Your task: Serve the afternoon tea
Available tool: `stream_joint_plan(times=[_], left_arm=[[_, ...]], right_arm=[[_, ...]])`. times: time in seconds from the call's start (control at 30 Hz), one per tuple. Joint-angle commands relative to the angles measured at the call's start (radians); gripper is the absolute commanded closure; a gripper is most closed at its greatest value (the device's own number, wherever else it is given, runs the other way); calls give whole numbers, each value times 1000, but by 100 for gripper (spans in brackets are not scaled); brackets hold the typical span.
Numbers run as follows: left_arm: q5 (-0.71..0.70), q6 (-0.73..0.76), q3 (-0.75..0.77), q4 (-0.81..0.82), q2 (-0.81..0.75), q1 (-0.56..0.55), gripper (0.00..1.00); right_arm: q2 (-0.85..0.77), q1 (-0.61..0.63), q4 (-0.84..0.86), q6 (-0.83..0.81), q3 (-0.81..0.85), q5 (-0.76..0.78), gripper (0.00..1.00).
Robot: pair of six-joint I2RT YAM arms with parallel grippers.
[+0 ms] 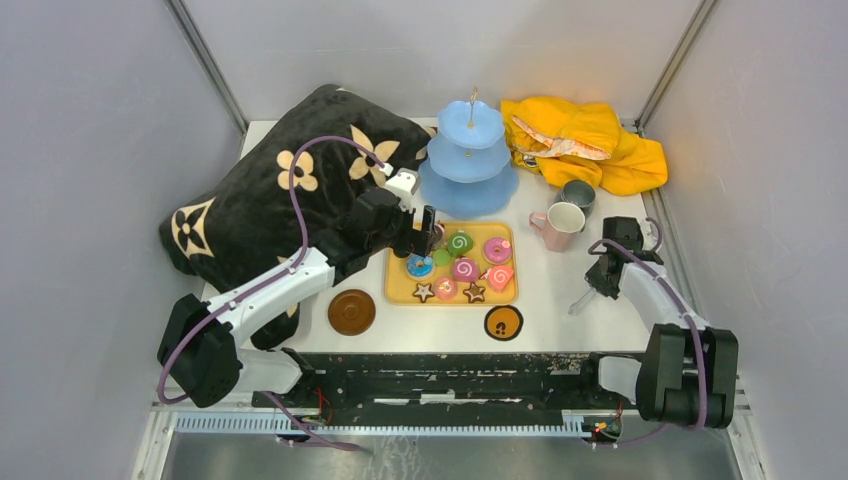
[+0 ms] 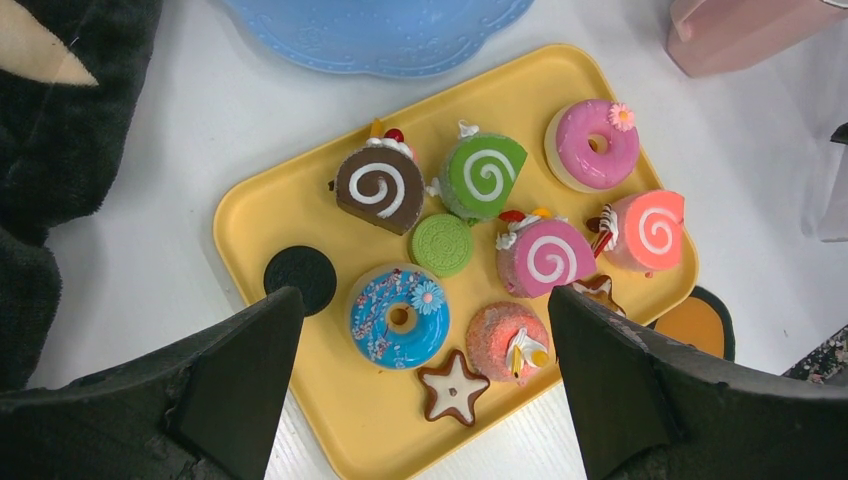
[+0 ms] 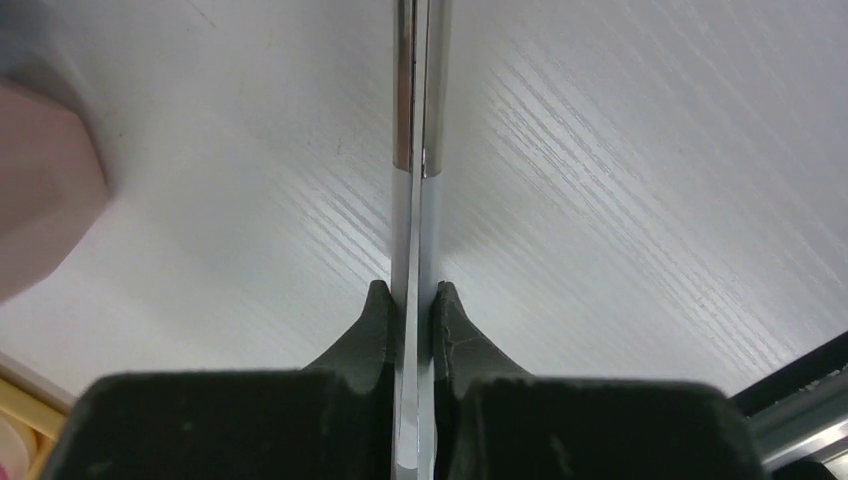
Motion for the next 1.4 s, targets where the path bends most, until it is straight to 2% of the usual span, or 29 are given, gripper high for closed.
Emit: stream_joint_plan(times=[0.0, 0.23, 0.43, 0.53, 0.7, 0.8, 1.0, 1.07, 1.23, 1.37], left_arm=[[4, 43, 38, 27, -12, -4, 1], [-6, 51, 47, 27, -14, -4, 1], [-22, 56, 45, 33, -11, -4, 1], [-29, 56, 44, 33, -15, -4, 1], [-71, 49, 64, 5, -22, 7, 1], [-79, 34, 79, -16, -35, 44, 1], [-75, -51, 107, -50, -58, 151, 1], [-79, -78, 111, -65, -65, 177, 1], [-88, -108, 88, -84, -95, 227, 1], [-85, -107, 69, -86, -114, 243, 1]], right_arm=[[-80, -5, -72, -18, 48, 21, 98], [-253, -6, -252, -85, 163, 10, 99], [-338, -6, -343, -191, 274, -101, 99], [-364, -6, -341, -264, 318, -233, 98], [-353, 2, -339, -412, 424, -582, 98], [-290, 69, -401, -460, 516, -689, 98], [-124, 510, -491, -464, 675, -561, 98], [-64, 599, -523, -460, 703, -521, 98], [8, 657, -592, -429, 680, -512, 98], [-2, 660, -676, -376, 645, -424, 98]])
